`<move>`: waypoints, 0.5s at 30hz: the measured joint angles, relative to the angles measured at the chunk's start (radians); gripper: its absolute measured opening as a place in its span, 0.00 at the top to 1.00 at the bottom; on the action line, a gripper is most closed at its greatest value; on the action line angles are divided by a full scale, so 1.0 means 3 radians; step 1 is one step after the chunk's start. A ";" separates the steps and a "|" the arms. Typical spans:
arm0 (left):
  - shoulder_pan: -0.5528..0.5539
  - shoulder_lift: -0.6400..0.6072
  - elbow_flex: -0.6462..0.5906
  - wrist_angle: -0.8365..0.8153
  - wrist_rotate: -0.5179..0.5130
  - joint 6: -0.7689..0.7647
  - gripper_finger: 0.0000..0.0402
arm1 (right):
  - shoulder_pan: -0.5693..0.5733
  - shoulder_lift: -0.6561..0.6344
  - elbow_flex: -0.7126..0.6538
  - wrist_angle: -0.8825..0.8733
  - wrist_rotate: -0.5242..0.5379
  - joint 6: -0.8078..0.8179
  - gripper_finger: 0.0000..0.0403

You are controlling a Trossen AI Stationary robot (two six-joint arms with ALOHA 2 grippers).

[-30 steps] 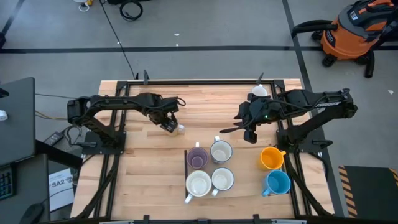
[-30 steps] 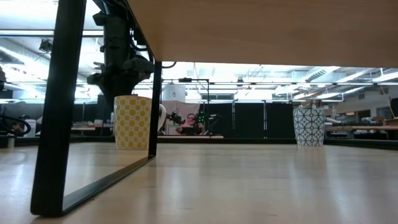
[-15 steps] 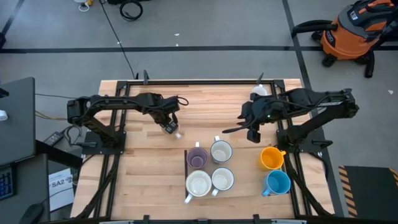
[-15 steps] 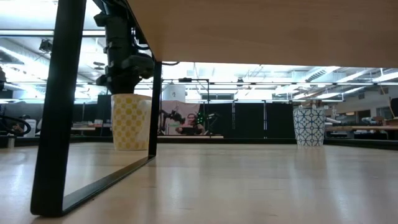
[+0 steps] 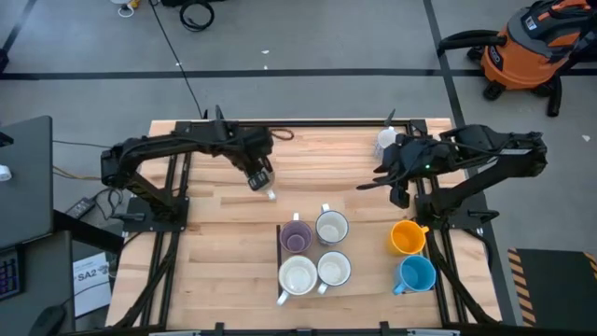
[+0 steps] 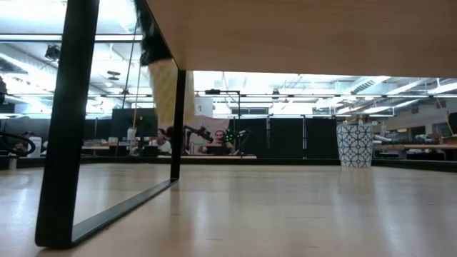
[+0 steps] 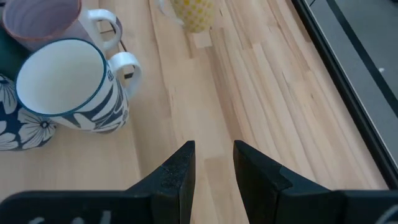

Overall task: Place coffee mugs
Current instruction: Put the white yellow patterned mug on the shelf

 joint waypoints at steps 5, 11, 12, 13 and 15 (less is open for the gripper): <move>-0.0001 0.0000 0.0639 -0.0152 -0.0191 0.0291 0.92 | 0.0000 -0.0079 0.0000 -0.0001 0.0028 0.0001 0.71; -0.0007 0.0015 0.1342 -0.0104 -0.0225 0.0435 0.92 | 0.0000 -0.0097 0.0000 -0.0001 0.0036 0.0001 0.71; -0.0011 0.0023 0.1439 -0.0098 -0.0225 0.0435 0.92 | 0.0000 -0.0097 0.0000 -0.0001 0.0037 0.0001 0.71; -0.0012 0.0032 0.1533 -0.0101 -0.0224 0.0438 0.92 | 0.0000 -0.0097 0.0000 -0.0001 0.0037 0.0001 0.71; -0.0055 0.0061 0.1700 -0.0071 -0.0224 0.0447 0.92 | 0.0000 -0.0097 0.0000 0.0000 0.0038 0.0001 0.71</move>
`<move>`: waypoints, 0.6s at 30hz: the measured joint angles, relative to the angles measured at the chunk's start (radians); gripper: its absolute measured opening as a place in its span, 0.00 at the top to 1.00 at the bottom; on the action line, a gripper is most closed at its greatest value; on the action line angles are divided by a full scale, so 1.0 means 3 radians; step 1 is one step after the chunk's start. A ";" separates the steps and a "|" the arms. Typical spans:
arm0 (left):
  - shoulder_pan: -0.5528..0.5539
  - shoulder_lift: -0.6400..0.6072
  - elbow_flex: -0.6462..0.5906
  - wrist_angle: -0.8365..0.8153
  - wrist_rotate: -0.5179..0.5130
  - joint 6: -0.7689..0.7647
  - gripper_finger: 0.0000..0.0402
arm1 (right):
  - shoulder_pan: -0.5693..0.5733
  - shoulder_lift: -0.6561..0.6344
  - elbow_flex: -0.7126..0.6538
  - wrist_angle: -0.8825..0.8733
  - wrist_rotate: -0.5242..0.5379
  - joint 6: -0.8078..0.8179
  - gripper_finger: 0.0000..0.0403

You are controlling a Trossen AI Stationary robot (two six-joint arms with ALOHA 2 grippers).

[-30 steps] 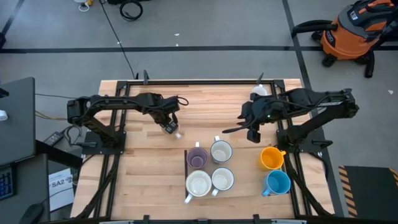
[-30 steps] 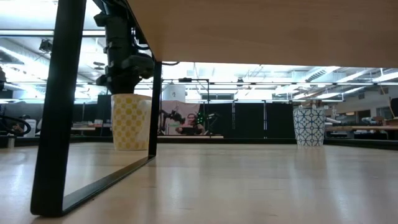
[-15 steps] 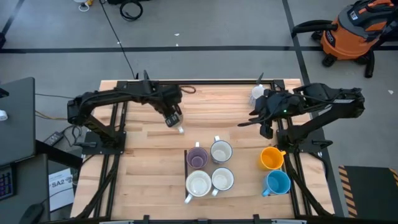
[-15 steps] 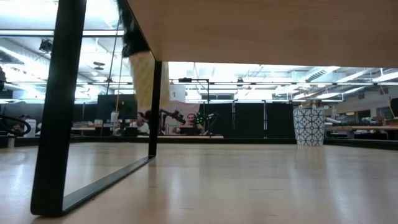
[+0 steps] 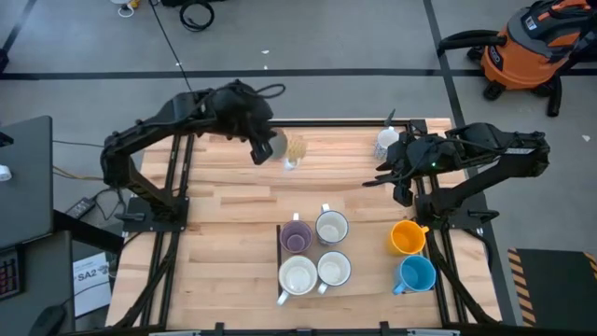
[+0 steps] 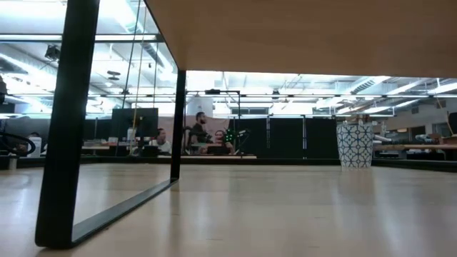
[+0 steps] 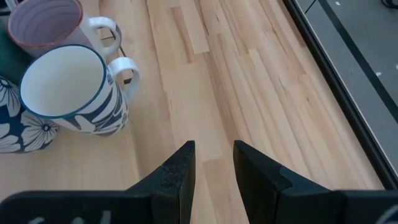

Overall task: Place coffee mugs
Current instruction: Put the white yellow patterned mug on the shelf

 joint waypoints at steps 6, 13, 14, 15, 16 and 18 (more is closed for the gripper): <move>-0.0091 0.0008 0.0270 0.0077 0.0095 -0.0003 0.92 | 0.0000 0.0001 0.0000 0.0016 0.0000 0.0139 0.71; -0.0080 0.0033 0.0308 0.0015 0.0121 -0.0143 0.93 | 0.0000 0.0018 0.0000 0.0377 -0.0016 0.0124 0.71; -0.0078 0.0049 0.0308 0.0030 0.0125 -0.0146 0.93 | 0.0000 0.0026 0.0000 0.0452 -0.0017 0.0080 0.71; -0.0073 0.0065 0.0308 0.0028 0.0126 -0.0154 0.93 | 0.0000 0.0041 0.0000 0.0521 -0.0017 0.0026 0.71; -0.0060 0.0097 0.0308 0.0004 0.0131 -0.0154 0.93 | 0.0000 0.0062 0.0000 0.0600 -0.0018 -0.0044 0.71; -0.0055 0.0160 0.0308 -0.0010 0.0156 -0.0153 0.93 | 0.0000 0.0094 0.0000 0.0761 -0.0021 -0.0185 0.71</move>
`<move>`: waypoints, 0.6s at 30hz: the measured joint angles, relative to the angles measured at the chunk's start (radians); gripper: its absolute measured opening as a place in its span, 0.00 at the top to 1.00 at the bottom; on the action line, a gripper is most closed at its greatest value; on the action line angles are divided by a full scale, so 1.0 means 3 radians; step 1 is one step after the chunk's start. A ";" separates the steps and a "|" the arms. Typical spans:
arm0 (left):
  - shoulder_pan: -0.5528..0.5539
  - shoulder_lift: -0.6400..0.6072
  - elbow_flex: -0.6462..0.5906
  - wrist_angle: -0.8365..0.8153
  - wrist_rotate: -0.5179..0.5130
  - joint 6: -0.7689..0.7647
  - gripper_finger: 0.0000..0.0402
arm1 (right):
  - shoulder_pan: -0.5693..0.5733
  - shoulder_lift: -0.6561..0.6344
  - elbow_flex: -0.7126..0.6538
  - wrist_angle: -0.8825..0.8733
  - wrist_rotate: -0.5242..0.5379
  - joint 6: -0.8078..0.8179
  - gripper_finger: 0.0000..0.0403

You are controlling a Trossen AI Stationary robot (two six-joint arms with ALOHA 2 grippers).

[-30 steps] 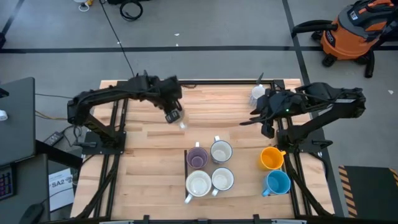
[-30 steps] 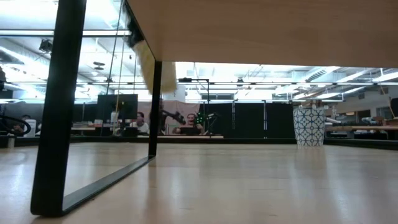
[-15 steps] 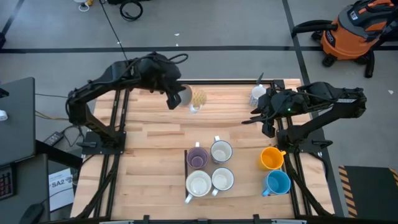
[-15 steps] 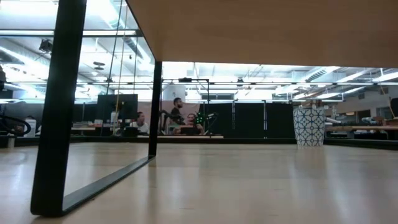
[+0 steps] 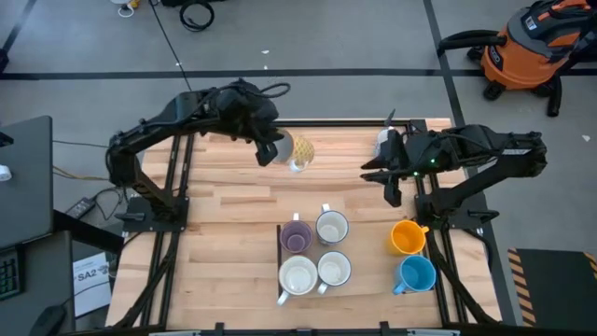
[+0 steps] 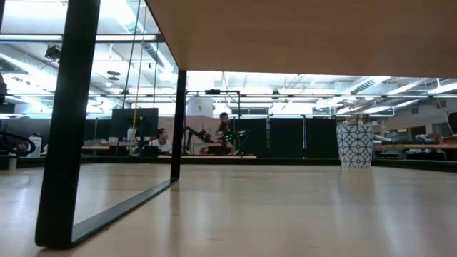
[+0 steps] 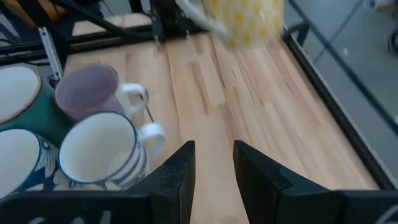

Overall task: Place coffee mugs
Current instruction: Put the white yellow patterned mug on the shelf

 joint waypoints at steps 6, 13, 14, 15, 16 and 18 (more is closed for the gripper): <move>0.0014 0.0326 -0.0001 0.0043 0.0096 0.0046 0.93 | 0.0000 0.0090 0.0000 0.0352 0.0020 -0.0308 0.71; 0.0017 0.0778 -0.0001 0.0105 0.0152 0.0053 0.92 | 0.0000 0.0112 -0.0001 0.0309 0.0020 -0.0366 0.71; 0.0010 0.0839 -0.0001 0.0123 0.0152 0.0053 0.92 | 0.0000 0.0112 -0.0001 0.0307 0.0020 -0.0366 0.71; 0.0002 0.0894 -0.0001 0.0147 0.0150 0.0051 0.92 | 0.0000 0.0112 0.0000 0.0297 0.0020 -0.0366 0.71; -0.0006 0.0947 -0.0001 0.0175 0.0144 0.0048 0.92 | 0.0000 0.0112 -0.0001 0.0287 0.0020 -0.0366 0.71; -0.0017 0.1044 -0.0001 0.0230 0.0144 0.0050 0.92 | 0.0000 0.0112 -0.0001 0.0258 0.0020 -0.0366 0.71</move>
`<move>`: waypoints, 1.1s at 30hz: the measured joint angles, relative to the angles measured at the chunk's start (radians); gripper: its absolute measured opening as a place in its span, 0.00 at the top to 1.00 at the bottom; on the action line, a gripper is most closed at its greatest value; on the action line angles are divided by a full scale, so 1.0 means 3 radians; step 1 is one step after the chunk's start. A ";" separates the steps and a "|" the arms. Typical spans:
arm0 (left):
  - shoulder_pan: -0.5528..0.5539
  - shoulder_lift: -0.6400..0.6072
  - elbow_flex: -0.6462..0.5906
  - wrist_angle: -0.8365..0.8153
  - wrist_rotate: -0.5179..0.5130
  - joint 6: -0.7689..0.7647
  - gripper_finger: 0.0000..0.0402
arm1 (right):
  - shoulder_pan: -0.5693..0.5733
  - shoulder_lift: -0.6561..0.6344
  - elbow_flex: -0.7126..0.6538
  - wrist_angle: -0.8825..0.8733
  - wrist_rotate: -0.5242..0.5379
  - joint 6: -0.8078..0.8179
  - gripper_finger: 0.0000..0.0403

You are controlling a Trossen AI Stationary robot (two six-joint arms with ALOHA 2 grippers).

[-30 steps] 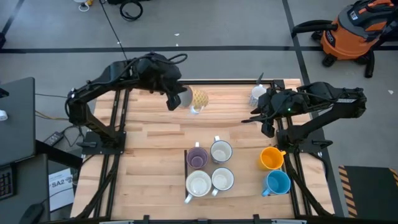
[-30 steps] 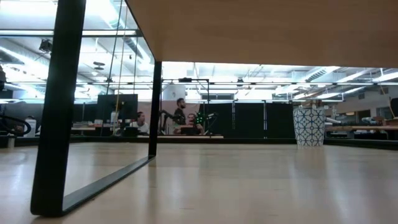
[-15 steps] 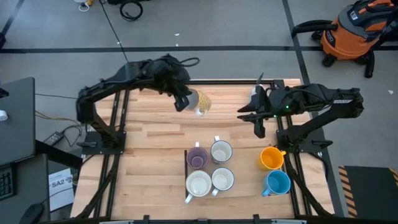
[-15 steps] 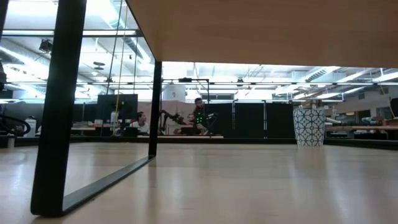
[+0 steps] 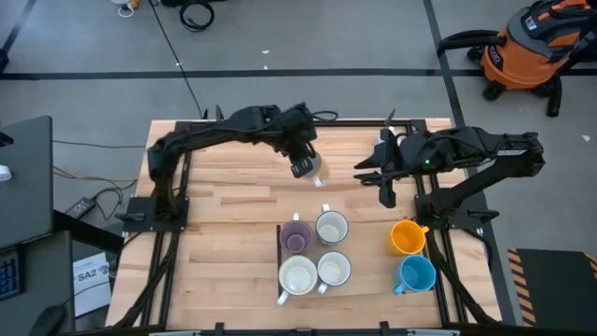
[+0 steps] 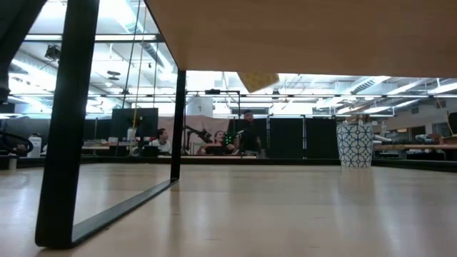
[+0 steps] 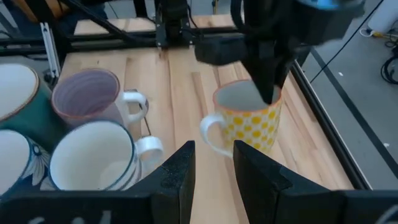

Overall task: Place coffee mugs
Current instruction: Put the white yellow patterned mug on the shelf

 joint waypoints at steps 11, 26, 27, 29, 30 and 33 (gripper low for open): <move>-0.0048 0.0391 -0.0001 0.0286 -0.0004 -0.0046 0.91 | 0.0000 0.0000 -0.0001 -0.0150 -0.0022 0.0017 0.71; -0.0109 0.0920 -0.0001 0.0463 -0.0014 -0.0134 0.91 | 0.0000 -0.0003 -0.0001 -0.0297 -0.0117 0.0118 0.71; -0.0122 0.0956 -0.0001 0.0446 -0.0013 -0.0122 0.91 | 0.0000 -0.0003 -0.0001 -0.0336 -0.0178 0.0176 0.71; -0.0125 0.1015 -0.0001 0.0441 -0.0013 -0.0115 0.91 | 0.0000 -0.0003 -0.0001 -0.0423 -0.0278 0.0253 0.71; -0.0129 0.1044 -0.0001 0.0443 -0.0012 -0.0114 0.91 | 0.0002 -0.0003 -0.0001 -0.0470 -0.0322 0.0282 0.71; -0.0129 0.1099 -0.0001 0.0443 -0.0009 -0.0118 0.91 | 0.0003 -0.0003 -0.0001 -0.0561 -0.0412 0.0369 0.71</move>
